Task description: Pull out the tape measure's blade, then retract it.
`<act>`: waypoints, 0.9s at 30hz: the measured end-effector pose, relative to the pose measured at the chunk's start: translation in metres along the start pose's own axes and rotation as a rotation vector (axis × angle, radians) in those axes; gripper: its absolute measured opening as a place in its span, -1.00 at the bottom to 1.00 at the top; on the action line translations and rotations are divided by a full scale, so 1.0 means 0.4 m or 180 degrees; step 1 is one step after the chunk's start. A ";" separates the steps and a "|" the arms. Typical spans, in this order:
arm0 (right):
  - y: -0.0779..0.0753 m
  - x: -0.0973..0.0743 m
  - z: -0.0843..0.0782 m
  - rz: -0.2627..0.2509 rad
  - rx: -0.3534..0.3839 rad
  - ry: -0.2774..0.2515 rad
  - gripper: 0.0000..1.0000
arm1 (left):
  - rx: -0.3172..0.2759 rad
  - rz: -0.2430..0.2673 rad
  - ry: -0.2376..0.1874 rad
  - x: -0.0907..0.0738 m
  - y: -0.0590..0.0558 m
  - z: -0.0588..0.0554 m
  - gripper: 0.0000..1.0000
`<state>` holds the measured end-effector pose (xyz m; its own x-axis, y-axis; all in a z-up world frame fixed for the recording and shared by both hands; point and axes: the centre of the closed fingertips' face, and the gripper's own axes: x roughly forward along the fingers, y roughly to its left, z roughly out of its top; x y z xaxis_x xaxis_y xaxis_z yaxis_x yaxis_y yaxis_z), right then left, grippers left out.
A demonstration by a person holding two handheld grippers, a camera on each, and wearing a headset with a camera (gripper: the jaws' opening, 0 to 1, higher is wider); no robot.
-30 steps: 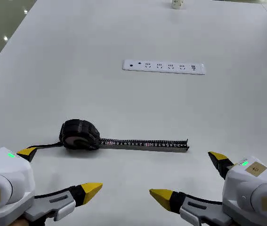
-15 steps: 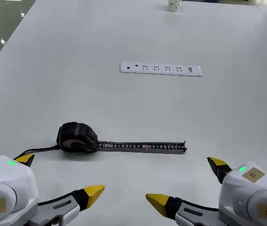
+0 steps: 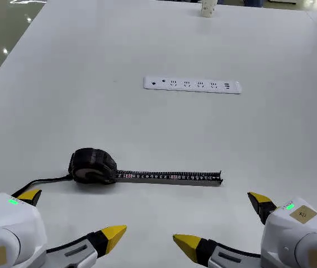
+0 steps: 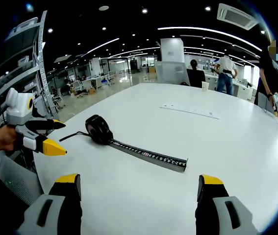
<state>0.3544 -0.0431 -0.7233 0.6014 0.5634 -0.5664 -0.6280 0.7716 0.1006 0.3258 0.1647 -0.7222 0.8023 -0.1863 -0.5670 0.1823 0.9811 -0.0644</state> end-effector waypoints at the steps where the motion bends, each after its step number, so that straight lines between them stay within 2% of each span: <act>1: 0.000 0.000 0.000 0.0000 0.0003 -0.0002 0.98 | -0.0008 -0.0002 0.0001 0.000 0.000 0.000 0.98; 8: -0.003 -0.006 0.000 -0.0010 0.0019 -0.0010 0.98 | 0.0016 -0.0031 0.0025 0.000 -0.009 -0.001 0.98; 14: -0.005 -0.011 -0.004 -0.0020 0.0018 -0.0013 0.98 | 0.0083 0.0020 0.0019 -0.001 -0.006 0.004 0.98; 27: -0.008 -0.010 -0.007 -0.0019 0.0014 0.0000 0.94 | 0.0049 0.0083 -0.0050 0.012 0.000 0.018 0.96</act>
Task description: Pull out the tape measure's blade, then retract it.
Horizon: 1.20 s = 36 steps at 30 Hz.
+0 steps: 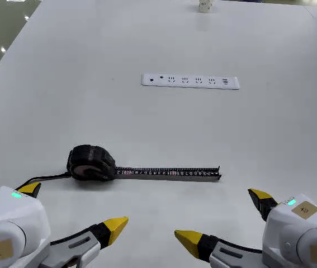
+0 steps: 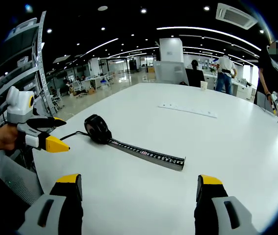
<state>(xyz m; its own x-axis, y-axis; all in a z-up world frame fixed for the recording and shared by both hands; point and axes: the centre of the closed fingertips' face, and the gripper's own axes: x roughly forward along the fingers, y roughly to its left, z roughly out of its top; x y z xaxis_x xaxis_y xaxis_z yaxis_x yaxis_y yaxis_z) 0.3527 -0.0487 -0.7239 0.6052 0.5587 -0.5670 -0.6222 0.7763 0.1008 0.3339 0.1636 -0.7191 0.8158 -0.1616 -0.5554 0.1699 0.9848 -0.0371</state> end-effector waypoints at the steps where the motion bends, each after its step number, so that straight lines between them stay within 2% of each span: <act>1: -0.002 0.001 -0.001 -0.0002 -0.0004 0.0011 0.93 | -0.0012 0.0006 -0.0001 0.004 0.001 0.000 0.96; 8: -0.005 0.009 -0.009 0.0040 -0.0028 0.0059 0.88 | -0.0033 0.0054 0.0014 0.026 0.007 -0.001 0.93; 16: -0.015 0.028 -0.016 0.0084 -0.0093 0.0141 0.83 | -0.0066 0.0094 0.0091 0.058 0.011 -0.010 0.89; 19: -0.025 0.036 -0.018 0.0092 -0.0141 0.0165 0.80 | -0.0092 0.0072 0.0158 0.070 0.007 -0.017 0.85; 26: -0.062 0.054 -0.013 0.0094 -0.0259 0.0231 0.69 | -0.0189 0.0130 0.0180 0.099 0.013 -0.015 0.81; 36: -0.097 0.083 -0.019 0.0151 -0.0463 0.0356 0.50 | -0.0267 0.0220 0.0147 0.126 0.032 0.002 0.71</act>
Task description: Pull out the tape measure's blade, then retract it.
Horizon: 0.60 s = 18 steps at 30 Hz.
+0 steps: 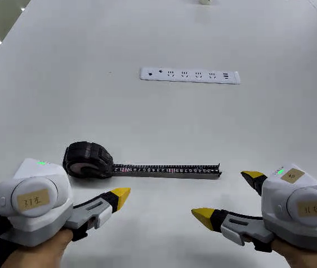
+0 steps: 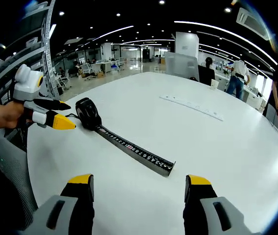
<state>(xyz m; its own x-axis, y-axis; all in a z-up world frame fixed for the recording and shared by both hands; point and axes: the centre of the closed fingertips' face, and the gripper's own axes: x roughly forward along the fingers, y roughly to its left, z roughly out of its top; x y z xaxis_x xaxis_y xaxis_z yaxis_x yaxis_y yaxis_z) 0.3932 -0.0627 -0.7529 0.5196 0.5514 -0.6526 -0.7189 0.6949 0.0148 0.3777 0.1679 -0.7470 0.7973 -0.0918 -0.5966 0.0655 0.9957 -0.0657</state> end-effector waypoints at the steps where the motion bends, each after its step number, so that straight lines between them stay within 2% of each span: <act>1: -0.002 0.003 -0.001 0.0023 -0.0021 0.0012 0.48 | -0.0011 0.0007 0.0003 0.004 0.002 0.002 0.69; 18: -0.036 0.037 -0.006 0.0237 -0.0286 0.0143 0.16 | -0.0180 0.0200 0.0030 0.052 0.033 0.029 0.52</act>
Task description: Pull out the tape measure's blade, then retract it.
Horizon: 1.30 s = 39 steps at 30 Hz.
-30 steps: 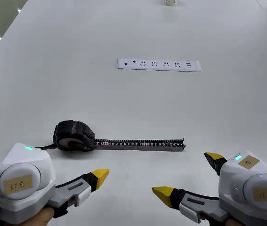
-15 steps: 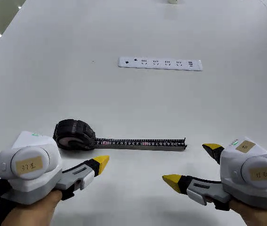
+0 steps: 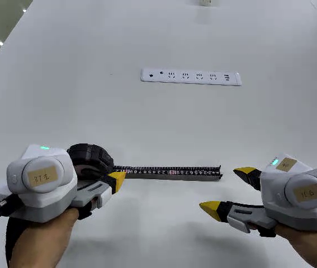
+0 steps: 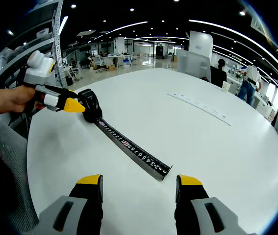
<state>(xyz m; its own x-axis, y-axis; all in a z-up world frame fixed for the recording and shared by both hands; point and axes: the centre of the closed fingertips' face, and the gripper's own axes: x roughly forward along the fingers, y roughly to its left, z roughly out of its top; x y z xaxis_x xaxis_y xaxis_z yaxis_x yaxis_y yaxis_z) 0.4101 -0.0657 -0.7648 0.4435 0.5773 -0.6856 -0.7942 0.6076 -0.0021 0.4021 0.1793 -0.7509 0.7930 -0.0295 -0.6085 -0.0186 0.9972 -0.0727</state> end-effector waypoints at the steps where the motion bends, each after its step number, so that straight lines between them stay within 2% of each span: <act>1: -0.005 0.003 0.000 0.0007 -0.0014 0.0012 0.15 | -0.0007 0.0015 0.0011 0.002 0.001 0.001 0.52; 11: -0.040 0.029 -0.008 0.0140 -0.0158 0.0149 -0.03 | -0.0087 0.0074 0.0062 0.020 0.007 0.001 0.43; 18: -0.058 0.048 -0.018 0.0227 -0.0310 0.0259 -0.16 | -0.0161 0.0138 0.0038 0.029 0.018 0.007 0.39; 26: -0.064 0.067 -0.020 0.0424 -0.0496 0.0374 -0.28 | -0.0201 0.0200 0.0072 0.038 0.033 0.009 0.35; 30: -0.079 0.073 -0.011 0.0442 -0.0546 0.0374 -0.31 | -0.0216 0.0194 0.0100 0.045 0.030 0.011 0.33; 33: -0.082 0.079 -0.011 0.0527 -0.0608 0.0410 -0.42 | -0.0233 0.0186 0.0119 0.053 0.024 0.012 0.30; 39: -0.091 0.087 -0.013 0.0595 -0.0735 0.0466 -0.51 | -0.0284 0.0190 0.0145 0.063 0.019 0.016 0.31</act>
<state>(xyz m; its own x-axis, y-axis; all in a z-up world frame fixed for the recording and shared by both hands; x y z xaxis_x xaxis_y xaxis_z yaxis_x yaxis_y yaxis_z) 0.4522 -0.0706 -0.7924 0.2299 0.5724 -0.7871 -0.9368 0.3492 -0.0197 0.4257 0.1864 -0.7616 0.7604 0.0244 -0.6490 -0.1206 0.9872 -0.1041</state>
